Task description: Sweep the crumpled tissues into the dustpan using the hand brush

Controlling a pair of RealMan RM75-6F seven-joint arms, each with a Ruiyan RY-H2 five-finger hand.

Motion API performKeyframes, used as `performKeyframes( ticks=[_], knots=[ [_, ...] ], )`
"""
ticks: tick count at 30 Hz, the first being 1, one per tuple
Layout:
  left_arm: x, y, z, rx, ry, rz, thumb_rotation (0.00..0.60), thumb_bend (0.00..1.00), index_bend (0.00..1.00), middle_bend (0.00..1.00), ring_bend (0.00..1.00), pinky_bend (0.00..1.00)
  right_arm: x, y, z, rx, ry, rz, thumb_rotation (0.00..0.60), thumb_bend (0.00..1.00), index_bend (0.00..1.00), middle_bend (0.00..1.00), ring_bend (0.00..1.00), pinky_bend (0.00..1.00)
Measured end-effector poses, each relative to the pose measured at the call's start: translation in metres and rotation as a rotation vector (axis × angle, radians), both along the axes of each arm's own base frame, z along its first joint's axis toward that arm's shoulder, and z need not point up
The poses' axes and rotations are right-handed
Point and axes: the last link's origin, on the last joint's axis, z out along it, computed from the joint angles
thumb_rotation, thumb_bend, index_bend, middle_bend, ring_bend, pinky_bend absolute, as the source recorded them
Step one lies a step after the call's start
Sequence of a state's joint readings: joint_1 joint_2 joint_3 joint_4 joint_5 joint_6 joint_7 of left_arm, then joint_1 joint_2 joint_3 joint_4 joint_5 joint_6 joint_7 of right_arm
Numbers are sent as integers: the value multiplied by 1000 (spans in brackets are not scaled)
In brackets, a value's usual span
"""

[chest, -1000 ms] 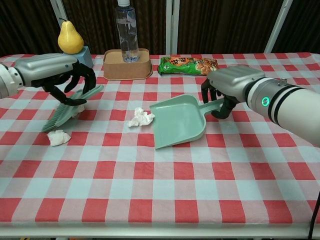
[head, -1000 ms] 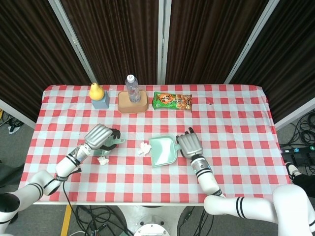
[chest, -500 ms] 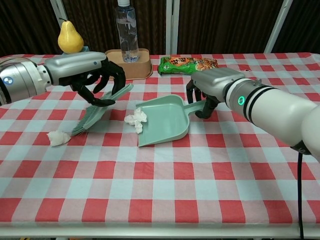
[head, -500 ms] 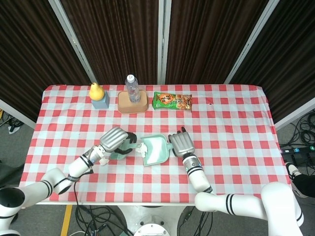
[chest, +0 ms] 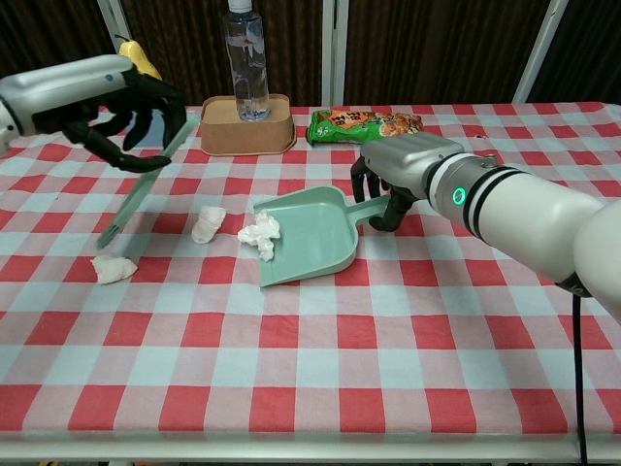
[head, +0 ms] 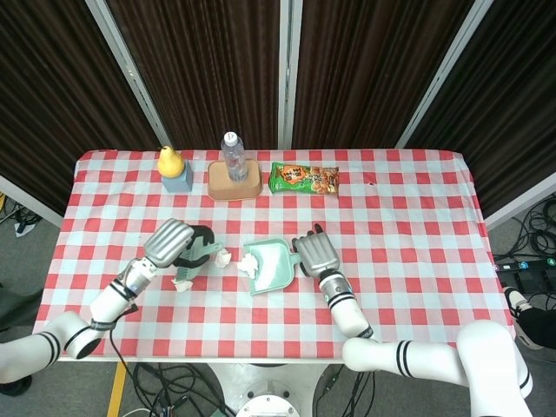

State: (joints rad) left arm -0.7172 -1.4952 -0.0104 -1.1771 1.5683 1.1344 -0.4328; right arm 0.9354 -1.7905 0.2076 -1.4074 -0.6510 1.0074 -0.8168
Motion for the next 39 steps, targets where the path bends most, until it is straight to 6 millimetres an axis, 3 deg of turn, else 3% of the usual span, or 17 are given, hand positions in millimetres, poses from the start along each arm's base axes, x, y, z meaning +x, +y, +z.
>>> performKeyframes(
  ticks=[5, 12, 22, 39],
  knots=[
    [-25, -24, 3, 27, 14, 101, 600, 430, 495, 539, 674, 885, 0, -2, 0, 4, 0, 9, 600, 423, 601, 527, 298, 142],
    [-32, -42, -8, 56, 7, 190, 600, 430, 491, 538, 674, 885, 0, -4, 2, 8, 0, 17, 600, 423, 601, 528, 298, 142],
    [-7, -30, -33, 49, -48, 236, 600, 431, 491, 538, 674, 885, 2, -3, 1, 11, 2, 21, 600, 423, 603, 529, 298, 142],
    [51, -3, -71, 23, -97, 101, 600, 431, 491, 538, 671, 885, 14, 0, -7, 13, -19, 16, 600, 423, 612, 532, 304, 142]
  ],
)
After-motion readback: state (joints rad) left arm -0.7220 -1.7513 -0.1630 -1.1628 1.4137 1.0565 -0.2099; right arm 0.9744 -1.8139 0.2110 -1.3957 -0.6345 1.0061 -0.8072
